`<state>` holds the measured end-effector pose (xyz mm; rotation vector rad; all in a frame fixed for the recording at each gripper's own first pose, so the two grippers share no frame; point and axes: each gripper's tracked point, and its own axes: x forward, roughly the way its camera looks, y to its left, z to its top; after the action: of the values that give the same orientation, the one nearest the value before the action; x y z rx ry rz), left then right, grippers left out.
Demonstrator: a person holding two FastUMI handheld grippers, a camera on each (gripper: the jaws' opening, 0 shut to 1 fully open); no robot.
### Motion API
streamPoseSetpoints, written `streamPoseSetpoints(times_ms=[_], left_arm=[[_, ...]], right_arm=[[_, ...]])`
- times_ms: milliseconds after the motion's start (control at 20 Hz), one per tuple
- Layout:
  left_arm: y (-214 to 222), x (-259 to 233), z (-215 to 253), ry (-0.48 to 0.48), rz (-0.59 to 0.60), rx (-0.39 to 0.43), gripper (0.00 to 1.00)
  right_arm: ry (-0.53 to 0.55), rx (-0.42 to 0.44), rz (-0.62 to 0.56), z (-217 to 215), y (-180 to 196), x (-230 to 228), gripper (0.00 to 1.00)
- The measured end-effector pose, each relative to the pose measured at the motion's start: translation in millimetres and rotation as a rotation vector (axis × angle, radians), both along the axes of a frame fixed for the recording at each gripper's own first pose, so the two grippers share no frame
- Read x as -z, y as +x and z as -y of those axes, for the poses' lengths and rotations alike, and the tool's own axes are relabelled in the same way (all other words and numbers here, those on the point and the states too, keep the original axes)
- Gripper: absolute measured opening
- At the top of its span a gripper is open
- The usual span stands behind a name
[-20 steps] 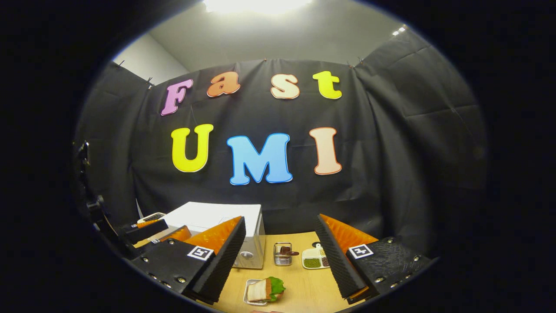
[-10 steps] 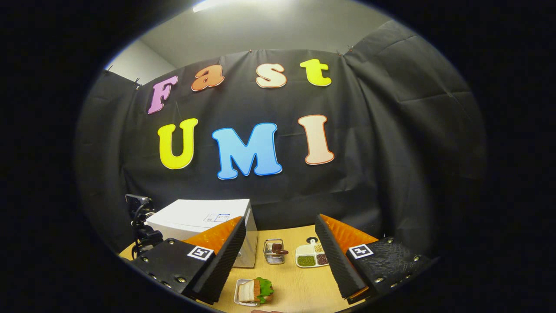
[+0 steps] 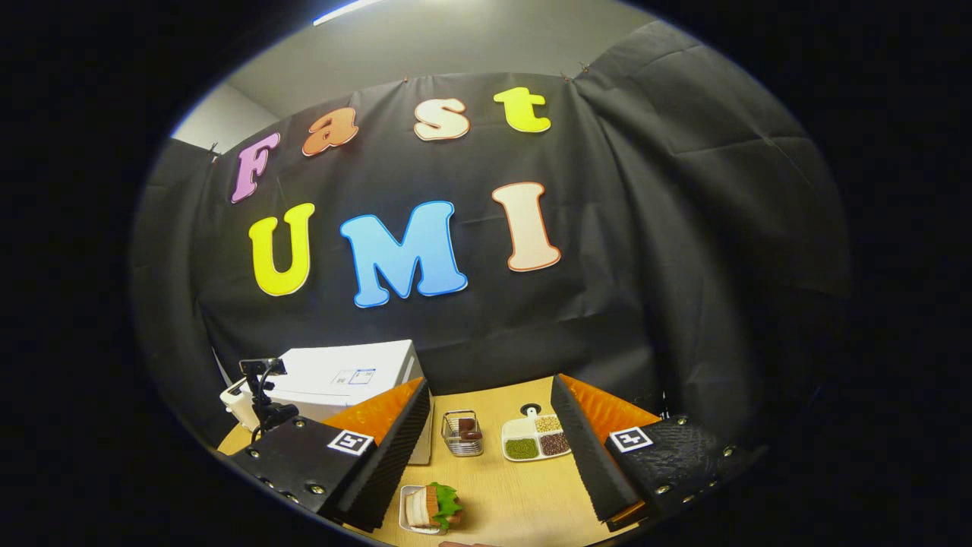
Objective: Open the microwave oven with the left hand, put the food in, and close the microwave oven.
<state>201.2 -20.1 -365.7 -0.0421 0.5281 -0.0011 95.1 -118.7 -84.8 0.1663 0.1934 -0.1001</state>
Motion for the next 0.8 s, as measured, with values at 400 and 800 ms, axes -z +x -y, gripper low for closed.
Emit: streamPoseSetpoints(times_ms=[400, 800], left_arm=[[-1, -2, -1, 0.038, -0.050, 0.025, 0.06], [-105, -19, -14, 0.015, -0.087, 0.079, 0.06]], right_arm=[[0.018, -0.017, 0.004, -9, -3, 0, 0.97], [-0.034, -0.072, 0.017, -39, -18, -5, 0.97]])
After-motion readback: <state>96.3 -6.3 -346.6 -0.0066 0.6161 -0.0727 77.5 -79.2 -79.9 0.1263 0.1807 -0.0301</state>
